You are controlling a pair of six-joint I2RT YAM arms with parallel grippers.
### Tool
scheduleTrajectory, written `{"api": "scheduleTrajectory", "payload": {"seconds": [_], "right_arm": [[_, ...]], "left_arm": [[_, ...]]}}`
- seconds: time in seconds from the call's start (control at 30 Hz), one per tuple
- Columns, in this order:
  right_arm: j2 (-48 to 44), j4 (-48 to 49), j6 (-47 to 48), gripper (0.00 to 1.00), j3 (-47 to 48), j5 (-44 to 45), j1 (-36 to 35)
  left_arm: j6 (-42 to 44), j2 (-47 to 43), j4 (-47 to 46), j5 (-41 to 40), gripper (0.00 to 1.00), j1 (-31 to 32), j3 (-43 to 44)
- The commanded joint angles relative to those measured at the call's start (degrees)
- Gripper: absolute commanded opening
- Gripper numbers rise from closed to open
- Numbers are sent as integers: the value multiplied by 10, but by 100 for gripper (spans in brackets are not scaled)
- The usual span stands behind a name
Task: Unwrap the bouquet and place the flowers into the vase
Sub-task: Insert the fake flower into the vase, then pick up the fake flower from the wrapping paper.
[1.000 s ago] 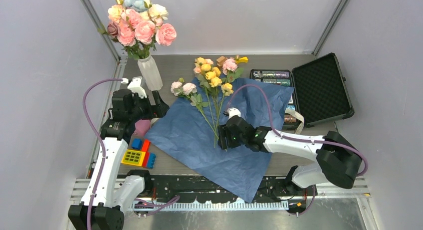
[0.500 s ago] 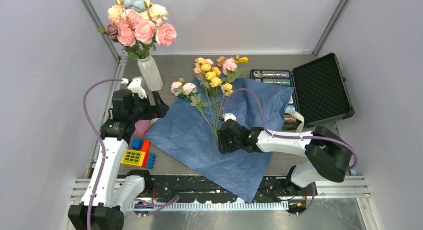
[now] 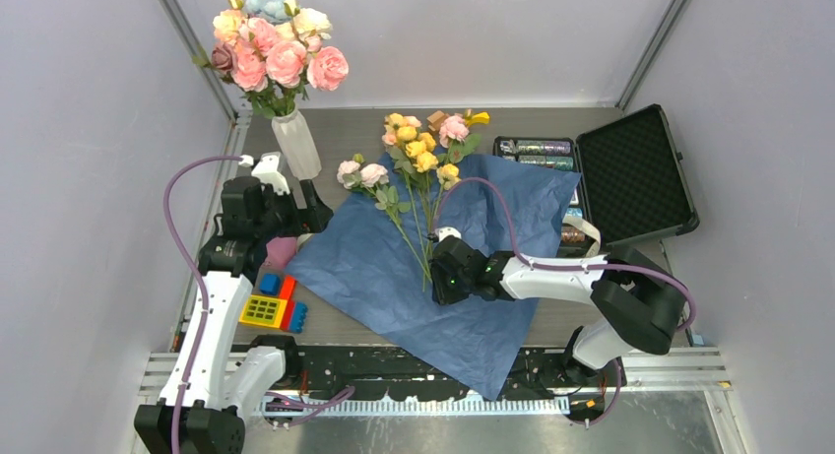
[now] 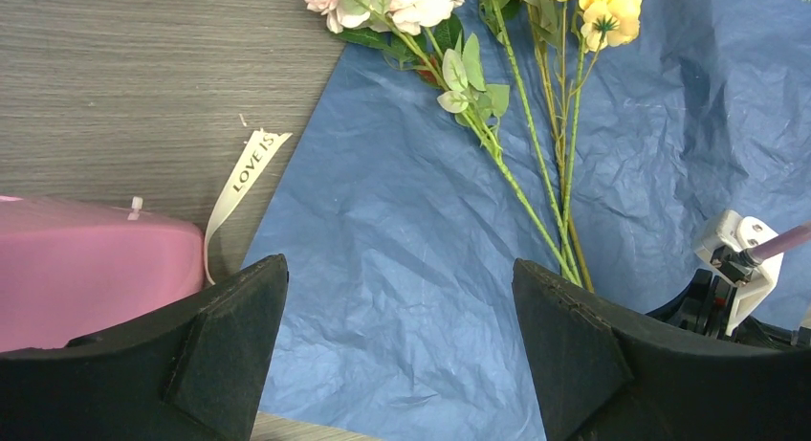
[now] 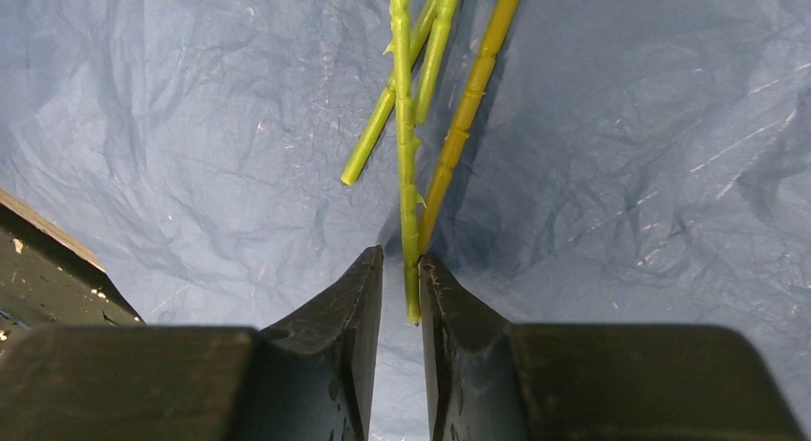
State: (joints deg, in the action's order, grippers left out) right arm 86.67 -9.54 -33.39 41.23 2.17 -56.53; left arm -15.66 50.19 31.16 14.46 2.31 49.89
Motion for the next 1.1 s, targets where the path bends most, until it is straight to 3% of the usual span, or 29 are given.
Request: {"api": "scheduleTrajectory", "payload": {"seconds": [0.0, 0.4, 0.5, 0.63, 0.8, 1.07], "right_arm": [[2, 11, -3, 24, 18, -6, -4], [-6, 2, -3, 10, 11, -10, -5], [-11, 11, -8, 1, 4, -2, -10], [-56, 38, -19, 0, -15, 1, -12], [-124, 110, -22, 0, -42, -9, -12], [-148, 205, -33, 0, -68, -62, -12]], "left_arm": [[10, -7, -4, -3, 90, 2, 8], [9, -8, -4, -3, 90, 3, 7], [7, -8, -5, -2, 90, 3, 7], [-7, -8, -16, 20, 90, 6, 2], [-122, -6, -91, 100, 89, 19, -58], [-371, 34, -338, 146, 86, 80, -214]]}}
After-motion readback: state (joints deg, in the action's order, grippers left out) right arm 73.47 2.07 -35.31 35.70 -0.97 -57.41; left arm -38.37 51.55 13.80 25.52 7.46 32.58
